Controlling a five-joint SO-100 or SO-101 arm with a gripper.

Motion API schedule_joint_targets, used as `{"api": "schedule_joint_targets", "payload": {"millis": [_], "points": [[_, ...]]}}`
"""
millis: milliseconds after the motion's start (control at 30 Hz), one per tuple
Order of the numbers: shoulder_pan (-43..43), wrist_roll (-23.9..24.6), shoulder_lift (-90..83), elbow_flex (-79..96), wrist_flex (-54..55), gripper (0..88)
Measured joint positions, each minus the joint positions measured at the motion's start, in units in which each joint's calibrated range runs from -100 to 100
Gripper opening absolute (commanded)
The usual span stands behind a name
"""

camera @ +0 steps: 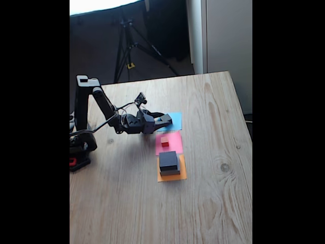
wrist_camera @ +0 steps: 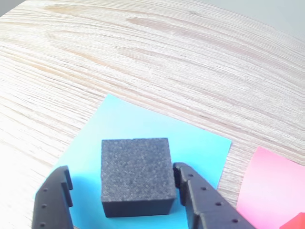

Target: Tower of hanoi

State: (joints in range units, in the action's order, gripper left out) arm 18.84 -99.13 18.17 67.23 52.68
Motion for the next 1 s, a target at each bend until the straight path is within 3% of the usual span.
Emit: {"api": "schedule_joint_targets", "payload": {"millis": [267, 400, 500, 600, 767, 1000], "points": [[-0.62, 0.00, -8.38, 0.00, -6.16, 22.5], [-0.72, 0.00, -16.93, 1.22, -14.25, 14.0], [-1.03, 0.00, -24.28, 4.09, -18.73, 0.3], [-1.03, 0.00, -32.92, 7.13, -25.54, 0.3], [-1.03, 0.00, -47.71, 8.52, -41.63, 0.3], [-1.03, 0.00, -60.45, -3.91, -76.94, 0.3]]}}
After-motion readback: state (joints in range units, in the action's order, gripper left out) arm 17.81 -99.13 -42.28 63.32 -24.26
